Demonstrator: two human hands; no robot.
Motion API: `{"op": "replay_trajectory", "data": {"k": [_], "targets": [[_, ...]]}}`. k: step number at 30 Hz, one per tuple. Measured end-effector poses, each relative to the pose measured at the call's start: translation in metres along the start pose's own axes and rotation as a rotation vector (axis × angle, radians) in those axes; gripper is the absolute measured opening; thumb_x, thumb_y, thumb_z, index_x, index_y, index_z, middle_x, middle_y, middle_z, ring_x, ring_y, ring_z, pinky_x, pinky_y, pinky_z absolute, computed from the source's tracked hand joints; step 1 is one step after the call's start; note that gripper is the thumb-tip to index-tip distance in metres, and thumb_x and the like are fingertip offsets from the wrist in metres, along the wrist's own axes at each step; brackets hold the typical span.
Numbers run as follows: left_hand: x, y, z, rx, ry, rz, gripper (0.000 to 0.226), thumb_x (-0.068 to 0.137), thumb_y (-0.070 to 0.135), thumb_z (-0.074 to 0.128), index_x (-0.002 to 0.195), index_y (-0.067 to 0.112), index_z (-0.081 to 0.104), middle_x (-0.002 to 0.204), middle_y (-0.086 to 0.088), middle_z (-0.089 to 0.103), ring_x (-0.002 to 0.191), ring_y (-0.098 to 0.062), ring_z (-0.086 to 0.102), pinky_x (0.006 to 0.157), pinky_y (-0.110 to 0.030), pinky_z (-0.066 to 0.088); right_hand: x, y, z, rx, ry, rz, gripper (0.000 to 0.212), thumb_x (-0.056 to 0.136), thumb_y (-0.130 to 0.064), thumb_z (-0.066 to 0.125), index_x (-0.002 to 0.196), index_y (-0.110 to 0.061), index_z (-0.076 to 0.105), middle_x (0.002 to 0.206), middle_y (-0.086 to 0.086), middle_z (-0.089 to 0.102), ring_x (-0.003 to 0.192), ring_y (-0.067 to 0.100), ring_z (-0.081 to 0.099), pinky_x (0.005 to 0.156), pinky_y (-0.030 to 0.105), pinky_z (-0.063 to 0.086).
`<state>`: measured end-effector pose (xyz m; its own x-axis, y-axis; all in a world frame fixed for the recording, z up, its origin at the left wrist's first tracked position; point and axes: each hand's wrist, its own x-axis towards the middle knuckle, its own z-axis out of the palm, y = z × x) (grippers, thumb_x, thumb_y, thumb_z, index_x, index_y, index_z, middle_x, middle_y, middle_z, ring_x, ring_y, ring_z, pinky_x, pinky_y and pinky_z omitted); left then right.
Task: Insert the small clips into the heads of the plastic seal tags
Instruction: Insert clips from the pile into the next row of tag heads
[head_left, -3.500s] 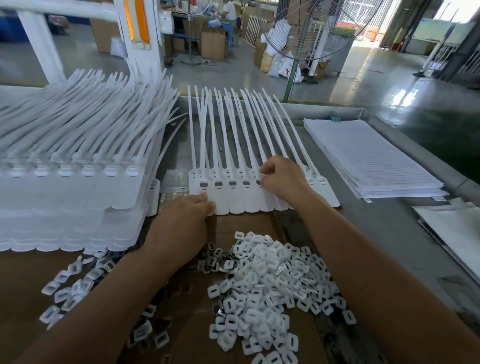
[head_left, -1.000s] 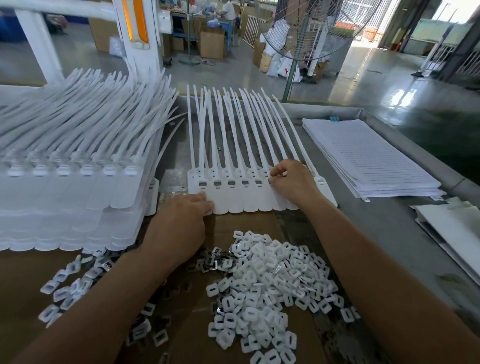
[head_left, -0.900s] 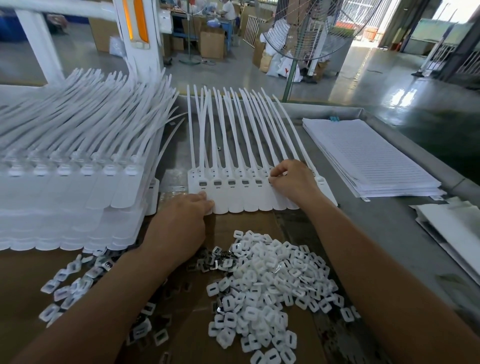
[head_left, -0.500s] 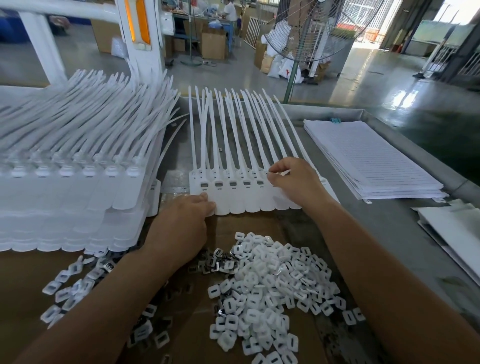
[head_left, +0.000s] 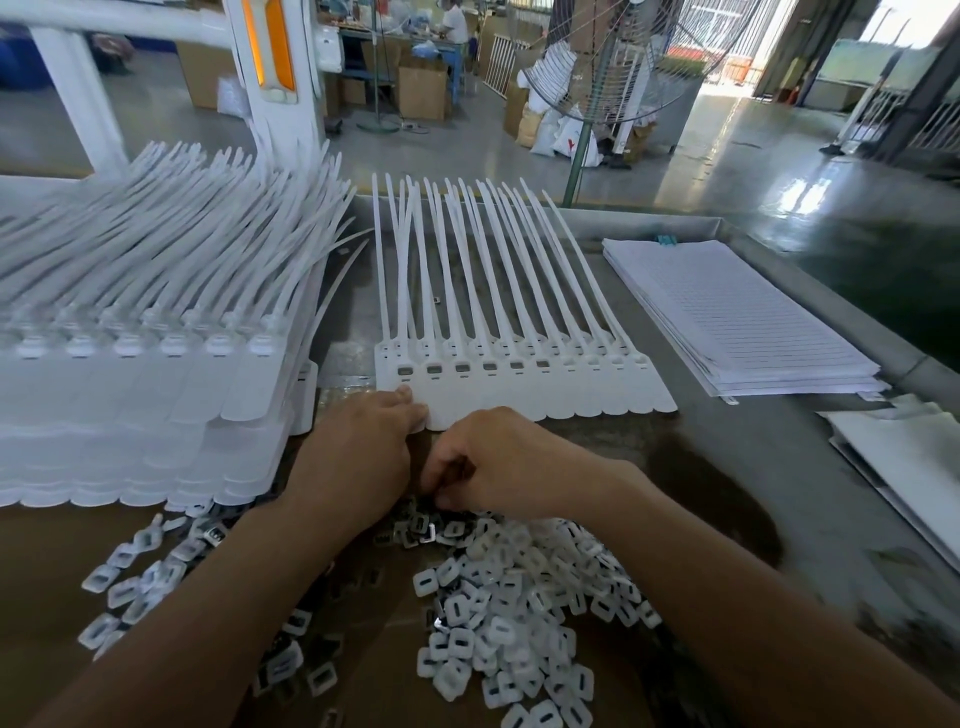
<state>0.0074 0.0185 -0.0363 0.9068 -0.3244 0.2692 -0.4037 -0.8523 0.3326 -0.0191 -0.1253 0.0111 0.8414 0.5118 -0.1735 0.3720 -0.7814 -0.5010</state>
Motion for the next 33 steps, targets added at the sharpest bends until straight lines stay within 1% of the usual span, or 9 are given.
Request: {"op": "replay_trajectory", "data": {"k": [4,9,14,17,22,25,28,31,33], "targets": [[-0.001,0.002,-0.003,-0.007,-0.01,0.009,0.038,0.082,0.001,0.049,0.115,0.011,0.062,0.131,-0.009,0.053,0.119,-0.021,0.048,0.101,-0.026,0.031,0.001,-0.002,0.0,-0.041,-0.006,0.007,0.018,0.082,-0.011,0.064,0.099,-0.016,0.07,0.1,-0.003,0.067,0.087,0.007,0.057,0.08,0.02,0.046],[-0.003,0.002,-0.005,-0.007,-0.019,0.018,0.029,0.078,-0.002,0.052,0.101,0.005,0.067,0.116,-0.013,0.062,0.106,-0.025,0.055,0.091,-0.028,0.039,0.006,-0.006,0.002,-0.163,-0.06,-0.008,0.015,0.085,-0.012,0.059,0.097,-0.017,0.066,0.104,-0.002,0.063,0.096,0.013,0.054,0.079,0.026,0.044],[-0.004,0.003,-0.007,0.009,-0.042,0.038,0.025,0.077,-0.001,0.056,0.098,0.004,0.068,0.112,-0.013,0.063,0.103,-0.025,0.057,0.091,-0.03,0.04,0.006,-0.006,0.005,-0.23,-0.052,-0.047,0.021,0.086,-0.012,0.058,0.106,-0.016,0.062,0.112,-0.001,0.059,0.101,0.015,0.052,0.075,0.024,0.037],[-0.003,0.004,-0.007,0.007,-0.032,0.024,0.026,0.076,-0.003,0.056,0.098,0.002,0.068,0.112,-0.015,0.063,0.103,-0.028,0.058,0.09,-0.03,0.04,0.006,-0.004,0.004,-0.228,-0.049,-0.051,0.019,0.086,-0.014,0.059,0.104,-0.017,0.063,0.109,-0.002,0.06,0.098,0.014,0.052,0.074,0.024,0.036],[-0.003,0.003,-0.006,0.017,-0.02,0.028,0.029,0.078,-0.001,0.053,0.102,0.006,0.067,0.118,-0.013,0.061,0.108,-0.025,0.055,0.095,-0.028,0.037,0.005,0.0,0.003,-0.121,-0.055,-0.039,0.01,0.085,-0.011,0.06,0.093,-0.015,0.062,0.097,-0.004,0.059,0.089,0.009,0.049,0.077,0.022,0.039],[-0.003,0.004,-0.005,0.024,-0.011,0.025,0.032,0.078,-0.002,0.049,0.101,0.009,0.067,0.117,-0.01,0.061,0.107,-0.024,0.054,0.091,-0.028,0.037,0.0,0.006,-0.001,0.062,0.022,-0.007,0.012,0.082,-0.01,0.064,0.082,-0.02,0.058,0.079,-0.012,0.055,0.076,0.003,0.051,0.066,0.012,0.042],[-0.003,0.003,-0.004,0.037,-0.012,0.02,0.038,0.08,0.0,0.046,0.109,0.014,0.065,0.128,-0.005,0.055,0.115,-0.021,0.049,0.095,-0.027,0.034,-0.001,0.012,-0.005,0.155,0.119,0.005,0.011,0.082,-0.006,0.064,0.085,-0.017,0.065,0.07,-0.019,0.054,0.064,-0.007,0.052,0.058,0.002,0.039],[-0.002,0.003,-0.002,0.044,-0.011,-0.002,0.044,0.084,0.003,0.044,0.123,0.019,0.056,0.14,-0.001,0.045,0.124,-0.018,0.041,0.103,-0.027,0.028,-0.002,0.021,-0.01,0.165,0.206,0.041,0.009,0.081,-0.012,0.066,0.078,-0.02,0.065,0.066,-0.019,0.054,0.059,-0.014,0.05,0.059,0.003,0.039],[-0.001,0.002,-0.001,0.042,-0.017,-0.006,0.046,0.085,0.004,0.042,0.127,0.02,0.053,0.142,0.001,0.041,0.127,-0.017,0.039,0.104,-0.026,0.025,-0.003,0.029,-0.015,0.186,0.272,0.09,0.014,0.081,-0.015,0.068,0.072,-0.025,0.062,0.07,-0.014,0.06,0.065,-0.009,0.055,0.063,0.008,0.046]]}}
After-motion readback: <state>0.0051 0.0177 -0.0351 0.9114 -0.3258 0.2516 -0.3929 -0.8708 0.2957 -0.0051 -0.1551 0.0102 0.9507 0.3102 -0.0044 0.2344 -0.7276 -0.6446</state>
